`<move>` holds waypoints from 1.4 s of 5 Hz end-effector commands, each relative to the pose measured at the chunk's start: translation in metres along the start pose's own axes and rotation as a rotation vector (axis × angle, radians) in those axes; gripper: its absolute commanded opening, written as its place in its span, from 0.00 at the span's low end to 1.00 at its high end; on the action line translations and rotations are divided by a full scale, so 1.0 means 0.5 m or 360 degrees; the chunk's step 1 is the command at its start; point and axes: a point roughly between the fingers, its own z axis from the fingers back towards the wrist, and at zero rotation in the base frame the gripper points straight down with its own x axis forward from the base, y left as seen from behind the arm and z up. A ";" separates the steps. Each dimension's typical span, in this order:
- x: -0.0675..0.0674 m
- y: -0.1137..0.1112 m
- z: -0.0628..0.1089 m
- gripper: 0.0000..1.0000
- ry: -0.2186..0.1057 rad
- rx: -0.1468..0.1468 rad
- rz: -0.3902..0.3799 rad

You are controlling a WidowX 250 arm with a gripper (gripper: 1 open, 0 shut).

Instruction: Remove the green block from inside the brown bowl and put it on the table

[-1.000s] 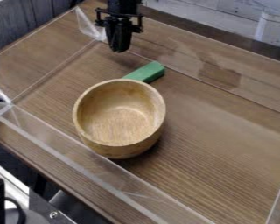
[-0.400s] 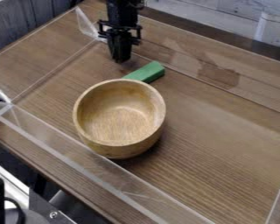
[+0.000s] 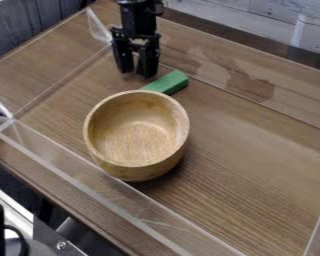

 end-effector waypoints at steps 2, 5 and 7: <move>0.003 -0.019 0.100 1.00 -0.0238 0.0097 0.0032; 0.009 -0.059 0.192 1.00 -0.0337 0.0253 0.0012; 0.024 -0.049 0.200 0.00 -0.0337 0.0221 0.0114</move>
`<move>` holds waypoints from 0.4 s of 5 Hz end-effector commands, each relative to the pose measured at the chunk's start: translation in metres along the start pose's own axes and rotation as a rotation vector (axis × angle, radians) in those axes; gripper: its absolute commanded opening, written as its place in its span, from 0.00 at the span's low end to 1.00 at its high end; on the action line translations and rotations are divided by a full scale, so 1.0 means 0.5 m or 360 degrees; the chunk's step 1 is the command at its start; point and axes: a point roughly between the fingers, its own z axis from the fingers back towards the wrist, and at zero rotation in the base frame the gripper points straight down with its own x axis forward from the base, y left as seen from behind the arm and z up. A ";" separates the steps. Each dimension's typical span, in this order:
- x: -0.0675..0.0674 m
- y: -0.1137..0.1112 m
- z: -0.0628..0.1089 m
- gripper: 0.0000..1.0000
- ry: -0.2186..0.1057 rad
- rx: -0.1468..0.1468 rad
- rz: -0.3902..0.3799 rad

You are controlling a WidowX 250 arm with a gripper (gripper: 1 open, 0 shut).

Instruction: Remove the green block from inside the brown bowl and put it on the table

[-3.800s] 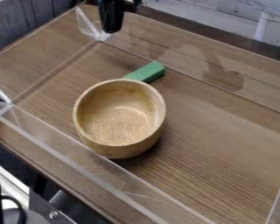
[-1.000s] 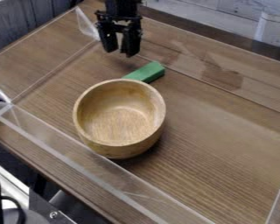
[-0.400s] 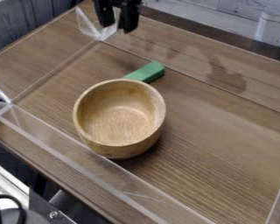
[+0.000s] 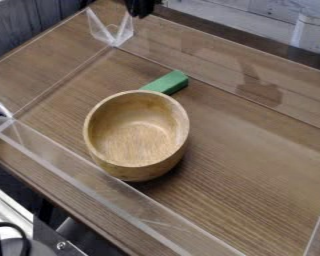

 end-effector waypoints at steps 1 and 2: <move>0.015 0.019 0.027 0.00 -0.0087 -0.0023 0.0038; 0.026 0.007 0.013 0.00 -0.0076 -0.0069 0.0015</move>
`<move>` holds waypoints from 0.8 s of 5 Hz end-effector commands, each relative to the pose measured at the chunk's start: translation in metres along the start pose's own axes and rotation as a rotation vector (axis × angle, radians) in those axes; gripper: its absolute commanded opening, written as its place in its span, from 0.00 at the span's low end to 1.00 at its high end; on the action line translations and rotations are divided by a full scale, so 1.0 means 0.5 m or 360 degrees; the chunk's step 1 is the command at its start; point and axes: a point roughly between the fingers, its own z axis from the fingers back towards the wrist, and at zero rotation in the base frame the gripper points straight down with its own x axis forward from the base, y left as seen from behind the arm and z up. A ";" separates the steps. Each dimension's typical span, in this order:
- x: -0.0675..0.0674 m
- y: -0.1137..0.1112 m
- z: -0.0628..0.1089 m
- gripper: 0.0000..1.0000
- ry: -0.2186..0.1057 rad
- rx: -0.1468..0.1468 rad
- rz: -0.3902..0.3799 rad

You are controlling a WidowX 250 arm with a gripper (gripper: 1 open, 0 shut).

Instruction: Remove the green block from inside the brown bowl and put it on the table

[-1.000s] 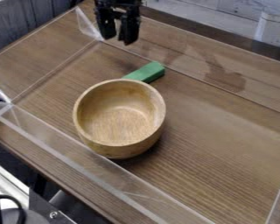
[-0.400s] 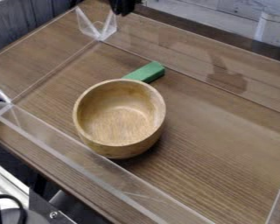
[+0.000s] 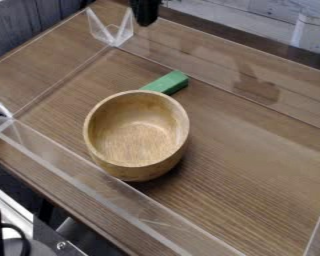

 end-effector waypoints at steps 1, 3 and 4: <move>0.012 -0.015 0.045 0.00 -0.0118 0.0017 -0.0047; 0.011 0.031 -0.016 0.00 -0.0104 0.0096 -0.0072; 0.015 0.051 -0.044 0.00 -0.0097 0.0126 -0.0083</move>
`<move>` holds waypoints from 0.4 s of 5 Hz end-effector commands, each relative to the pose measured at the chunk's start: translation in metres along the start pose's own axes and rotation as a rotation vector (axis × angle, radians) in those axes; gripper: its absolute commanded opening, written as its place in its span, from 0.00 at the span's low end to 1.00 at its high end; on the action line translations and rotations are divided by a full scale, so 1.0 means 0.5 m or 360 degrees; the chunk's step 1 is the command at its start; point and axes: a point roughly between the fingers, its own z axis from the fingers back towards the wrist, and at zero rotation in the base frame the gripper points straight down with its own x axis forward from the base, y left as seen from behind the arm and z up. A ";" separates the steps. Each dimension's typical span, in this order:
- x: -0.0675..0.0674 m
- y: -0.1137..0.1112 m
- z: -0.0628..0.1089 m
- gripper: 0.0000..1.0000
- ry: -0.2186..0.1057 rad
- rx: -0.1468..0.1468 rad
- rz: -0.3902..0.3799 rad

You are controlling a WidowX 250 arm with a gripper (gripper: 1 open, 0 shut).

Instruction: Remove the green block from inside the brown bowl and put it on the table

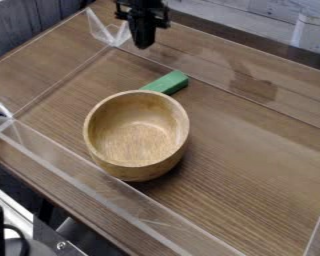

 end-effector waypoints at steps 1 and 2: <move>0.012 0.014 0.008 0.00 -0.0096 0.0082 -0.0106; 0.014 0.021 -0.016 0.00 -0.0096 0.0105 -0.0210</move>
